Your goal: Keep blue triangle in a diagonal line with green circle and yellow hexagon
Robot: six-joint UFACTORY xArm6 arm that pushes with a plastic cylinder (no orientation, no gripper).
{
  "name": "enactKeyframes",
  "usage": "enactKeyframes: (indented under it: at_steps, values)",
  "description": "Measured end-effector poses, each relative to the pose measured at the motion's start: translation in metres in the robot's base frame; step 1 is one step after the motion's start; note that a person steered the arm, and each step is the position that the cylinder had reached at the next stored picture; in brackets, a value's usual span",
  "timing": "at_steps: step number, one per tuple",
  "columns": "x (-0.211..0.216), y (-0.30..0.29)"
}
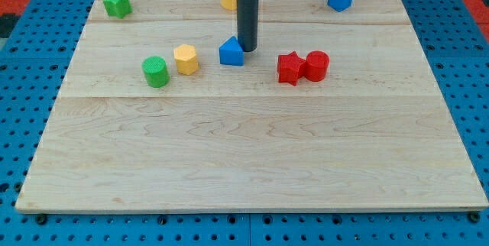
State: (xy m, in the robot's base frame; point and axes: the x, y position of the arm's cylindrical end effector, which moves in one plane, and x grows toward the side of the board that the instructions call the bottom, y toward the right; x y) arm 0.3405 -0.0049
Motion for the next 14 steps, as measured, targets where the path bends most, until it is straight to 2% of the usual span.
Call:
enactKeyframes:
  at_steps: [2,5,7,8,10,12,13,14]
  values:
    - [-0.020,-0.036]
    - [0.057,-0.058]
    - [0.118,-0.007]
    - [0.146,-0.028]
    - [0.174,0.016]
    - [0.164,-0.094]
    - [0.144,-0.094]
    - [0.163,-0.053]
